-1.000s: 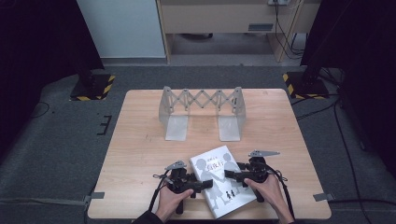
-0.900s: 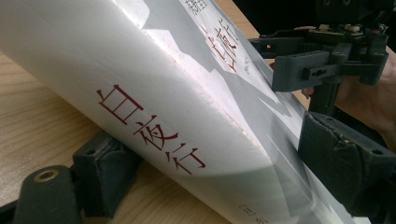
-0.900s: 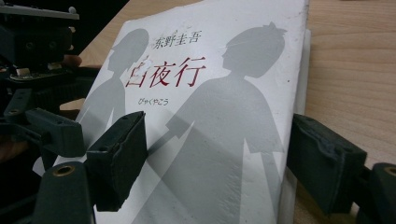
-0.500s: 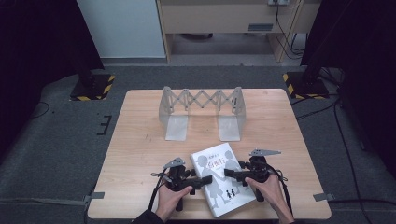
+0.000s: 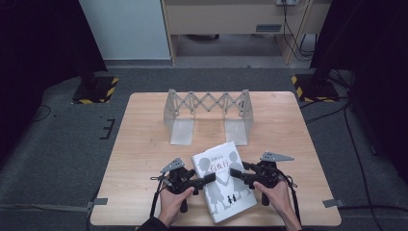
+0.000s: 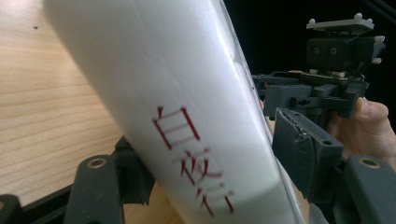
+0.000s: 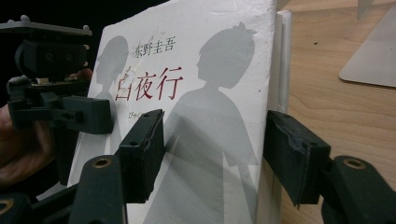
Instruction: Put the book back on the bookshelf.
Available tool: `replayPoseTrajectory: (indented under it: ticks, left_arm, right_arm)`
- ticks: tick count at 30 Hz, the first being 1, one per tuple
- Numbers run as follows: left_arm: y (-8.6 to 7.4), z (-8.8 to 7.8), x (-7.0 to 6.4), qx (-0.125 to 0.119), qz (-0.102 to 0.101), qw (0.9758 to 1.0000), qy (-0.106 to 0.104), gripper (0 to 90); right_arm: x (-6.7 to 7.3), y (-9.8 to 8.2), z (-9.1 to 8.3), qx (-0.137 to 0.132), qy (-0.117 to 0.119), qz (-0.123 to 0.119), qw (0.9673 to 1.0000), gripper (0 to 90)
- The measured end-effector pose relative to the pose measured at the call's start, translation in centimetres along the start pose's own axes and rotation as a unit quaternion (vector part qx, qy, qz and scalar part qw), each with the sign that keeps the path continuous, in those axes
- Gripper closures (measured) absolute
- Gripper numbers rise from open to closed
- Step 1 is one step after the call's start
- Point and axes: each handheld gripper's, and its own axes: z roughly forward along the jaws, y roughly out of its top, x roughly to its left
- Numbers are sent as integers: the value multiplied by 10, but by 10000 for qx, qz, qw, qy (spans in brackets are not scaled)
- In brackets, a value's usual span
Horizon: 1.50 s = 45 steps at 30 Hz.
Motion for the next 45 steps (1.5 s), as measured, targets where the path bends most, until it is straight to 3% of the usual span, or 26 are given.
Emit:
replayPoseTrajectory:
  ticks: [7, 11, 19, 26, 32, 35, 38, 45]
  left_arm:
    - [2, 5, -1, -88, -77, 9999, -92, 364]
    - [2, 5, 1, -113, -199, 9997, -86, 385]
    - [13, 1, -5, -129, -283, 9993, -223, 453]
    - [25, -5, -6, -286, -319, 9989, -183, 493]
    - [32, -8, -11, -332, -194, 9992, -113, 509]
    - [36, -9, -14, -330, -97, 9994, -84, 515]
    - [40, -9, -17, -341, -43, 9994, -45, 518]
    - [48, -13, -22, -370, 87, 9993, 42, 526]
  right_arm:
    - [1, 0, 2, -80, 175, -18, 9998, 414]
    - [0, 1, -1, -134, 111, -36, 9998, 511]
    - [-14, 1, -15, -319, -66, 174, 9993, 405]
    - [-24, 2, -27, -471, -497, 101, 9976, 353]
    - [-34, -3, -30, -128, -1293, -139, 9914, 325]
    - [-40, -6, -32, 116, -1683, -298, 9852, 307]
    - [-45, -8, -34, 251, -1918, -294, 9807, 294]
    - [-55, -11, -39, 375, -2232, -283, 9736, 267]
